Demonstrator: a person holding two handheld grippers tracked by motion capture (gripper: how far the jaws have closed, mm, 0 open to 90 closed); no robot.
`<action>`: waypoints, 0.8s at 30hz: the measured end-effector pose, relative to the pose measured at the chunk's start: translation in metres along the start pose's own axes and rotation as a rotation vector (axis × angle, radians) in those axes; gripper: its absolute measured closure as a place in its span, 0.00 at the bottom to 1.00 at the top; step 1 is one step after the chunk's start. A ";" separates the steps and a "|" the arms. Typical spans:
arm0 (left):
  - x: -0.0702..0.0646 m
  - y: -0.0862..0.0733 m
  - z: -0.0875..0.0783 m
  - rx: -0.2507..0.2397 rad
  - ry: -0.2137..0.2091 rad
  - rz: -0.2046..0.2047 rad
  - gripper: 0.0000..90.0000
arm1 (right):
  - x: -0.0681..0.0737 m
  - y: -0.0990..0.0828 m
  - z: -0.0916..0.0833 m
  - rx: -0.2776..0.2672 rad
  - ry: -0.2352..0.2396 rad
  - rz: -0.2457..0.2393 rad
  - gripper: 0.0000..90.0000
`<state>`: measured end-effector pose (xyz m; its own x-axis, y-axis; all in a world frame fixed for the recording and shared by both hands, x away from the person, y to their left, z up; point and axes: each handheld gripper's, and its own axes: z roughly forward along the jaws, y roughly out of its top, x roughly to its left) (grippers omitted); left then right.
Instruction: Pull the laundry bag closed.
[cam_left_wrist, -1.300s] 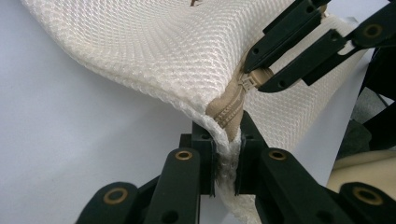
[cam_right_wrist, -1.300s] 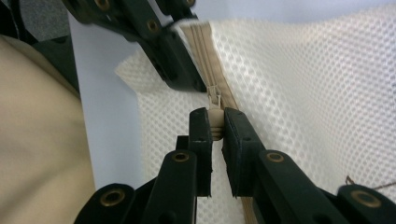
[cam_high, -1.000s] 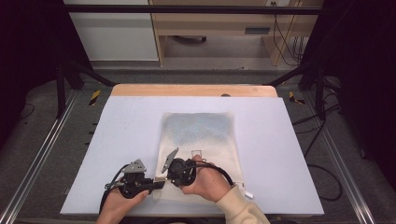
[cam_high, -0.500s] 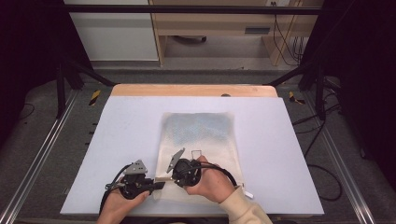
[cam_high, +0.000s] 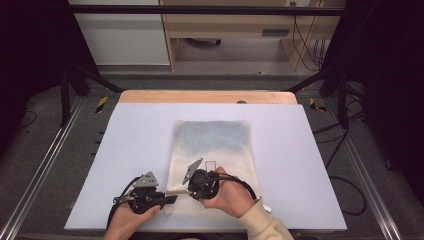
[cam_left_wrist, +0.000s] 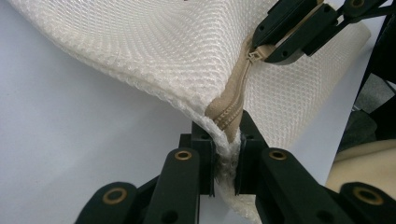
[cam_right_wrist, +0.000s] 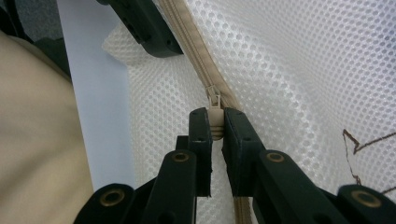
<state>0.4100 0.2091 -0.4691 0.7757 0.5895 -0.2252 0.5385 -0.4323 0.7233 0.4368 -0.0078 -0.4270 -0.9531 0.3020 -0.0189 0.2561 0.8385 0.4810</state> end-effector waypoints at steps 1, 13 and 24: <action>0.000 0.000 0.000 0.001 -0.002 -0.001 0.90 | 0.000 -0.001 0.000 0.002 0.000 0.001 0.91; -0.001 0.000 0.000 -0.002 -0.002 0.002 0.90 | -0.003 -0.008 -0.005 0.001 -0.005 0.016 0.91; -0.001 0.000 0.000 -0.002 -0.004 0.005 0.90 | -0.004 -0.011 -0.008 -0.005 -0.004 0.027 0.91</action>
<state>0.4092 0.2083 -0.4683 0.7797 0.5847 -0.2239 0.5339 -0.4341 0.7256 0.4361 -0.0219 -0.4250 -0.9450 0.3268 -0.0093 0.2813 0.8274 0.4861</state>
